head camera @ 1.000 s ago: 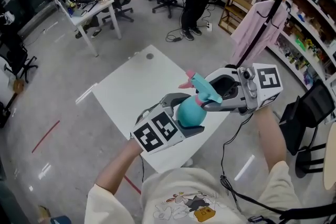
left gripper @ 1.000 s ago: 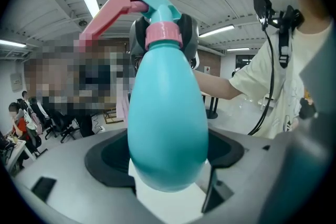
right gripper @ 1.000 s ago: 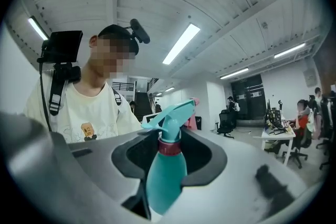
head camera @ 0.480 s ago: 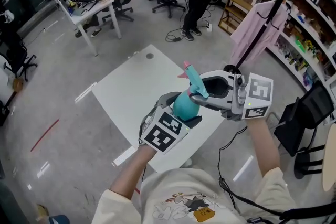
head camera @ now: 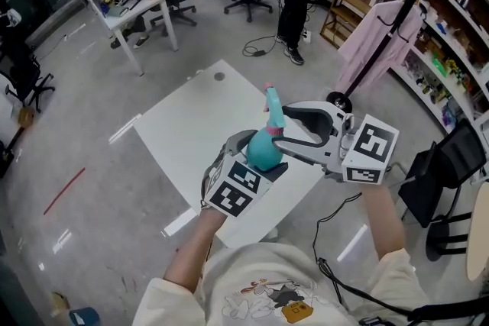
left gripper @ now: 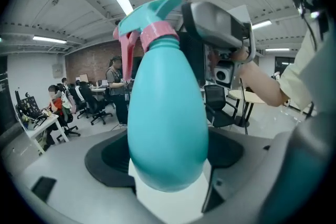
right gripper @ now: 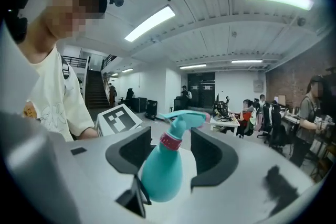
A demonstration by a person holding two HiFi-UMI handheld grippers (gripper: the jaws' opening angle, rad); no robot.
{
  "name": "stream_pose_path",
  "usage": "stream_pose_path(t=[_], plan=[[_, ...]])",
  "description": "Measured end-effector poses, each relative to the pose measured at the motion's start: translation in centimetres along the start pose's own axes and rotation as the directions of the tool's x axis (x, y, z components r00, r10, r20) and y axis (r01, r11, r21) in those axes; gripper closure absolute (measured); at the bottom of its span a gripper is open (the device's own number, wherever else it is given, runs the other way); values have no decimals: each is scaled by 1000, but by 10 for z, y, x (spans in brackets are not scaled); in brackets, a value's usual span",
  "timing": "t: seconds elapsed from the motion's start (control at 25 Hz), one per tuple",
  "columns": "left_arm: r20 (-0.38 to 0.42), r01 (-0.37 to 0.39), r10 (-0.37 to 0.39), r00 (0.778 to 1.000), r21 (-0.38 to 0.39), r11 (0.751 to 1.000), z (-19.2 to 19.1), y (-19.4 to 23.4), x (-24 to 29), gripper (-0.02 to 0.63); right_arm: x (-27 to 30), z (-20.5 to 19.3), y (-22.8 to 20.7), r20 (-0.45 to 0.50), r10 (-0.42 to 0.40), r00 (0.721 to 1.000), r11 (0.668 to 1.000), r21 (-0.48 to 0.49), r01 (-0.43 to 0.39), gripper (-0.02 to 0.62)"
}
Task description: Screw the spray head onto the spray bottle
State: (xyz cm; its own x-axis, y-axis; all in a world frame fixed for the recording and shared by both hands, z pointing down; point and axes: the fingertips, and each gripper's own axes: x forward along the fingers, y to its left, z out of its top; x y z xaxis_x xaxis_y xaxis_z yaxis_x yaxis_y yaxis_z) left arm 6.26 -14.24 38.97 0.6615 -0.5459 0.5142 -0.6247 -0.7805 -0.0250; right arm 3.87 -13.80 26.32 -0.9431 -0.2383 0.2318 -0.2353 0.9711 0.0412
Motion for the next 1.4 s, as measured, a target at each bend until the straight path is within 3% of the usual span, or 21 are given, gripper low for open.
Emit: stream_pose_path(t=[0.12,0.28,0.36,0.48,0.52,0.6,0.8,0.88,0.96,1.2,1.4], plan=[[0,3,-3,1000,12,1000,-4,4,-3,201,-13,-1,-1,-58,30,998,999,-37,-33,353],[-6,23,-22,1000,107,994,-1,9,-13,201,-35,14,-3,-189,42,981,964,-251,-90,345],[-18,56,-54,998,170,984,-1,8,-19,201,-41,34,6,-246,96,965,910,-372,-185,345],[-46,116,-108,993,228,967,2,2,-22,201,-46,52,22,-411,208,888,754,-511,-413,345],[-55,135,-126,991,233,963,4,-1,-21,201,-47,54,26,-466,238,852,709,-517,-480,345],[-63,167,-157,986,234,958,7,-8,-20,201,-44,54,29,-557,266,787,653,-496,-572,345],[-73,209,-197,978,277,938,9,-21,-18,201,-37,25,26,-777,217,591,509,-427,-748,347],[-85,232,-217,973,294,927,7,-28,-18,201,-38,13,28,-825,214,523,473,-381,-794,347],[-90,252,-236,968,299,920,6,-32,-19,201,-37,6,34,-849,233,474,447,-339,-828,347],[-79,314,-305,949,308,898,8,-40,-31,201,-24,-6,54,-863,305,402,398,-268,-877,355],[-69,343,-339,938,310,886,12,-46,-31,201,-24,-7,59,-849,362,385,390,-237,-890,422]])
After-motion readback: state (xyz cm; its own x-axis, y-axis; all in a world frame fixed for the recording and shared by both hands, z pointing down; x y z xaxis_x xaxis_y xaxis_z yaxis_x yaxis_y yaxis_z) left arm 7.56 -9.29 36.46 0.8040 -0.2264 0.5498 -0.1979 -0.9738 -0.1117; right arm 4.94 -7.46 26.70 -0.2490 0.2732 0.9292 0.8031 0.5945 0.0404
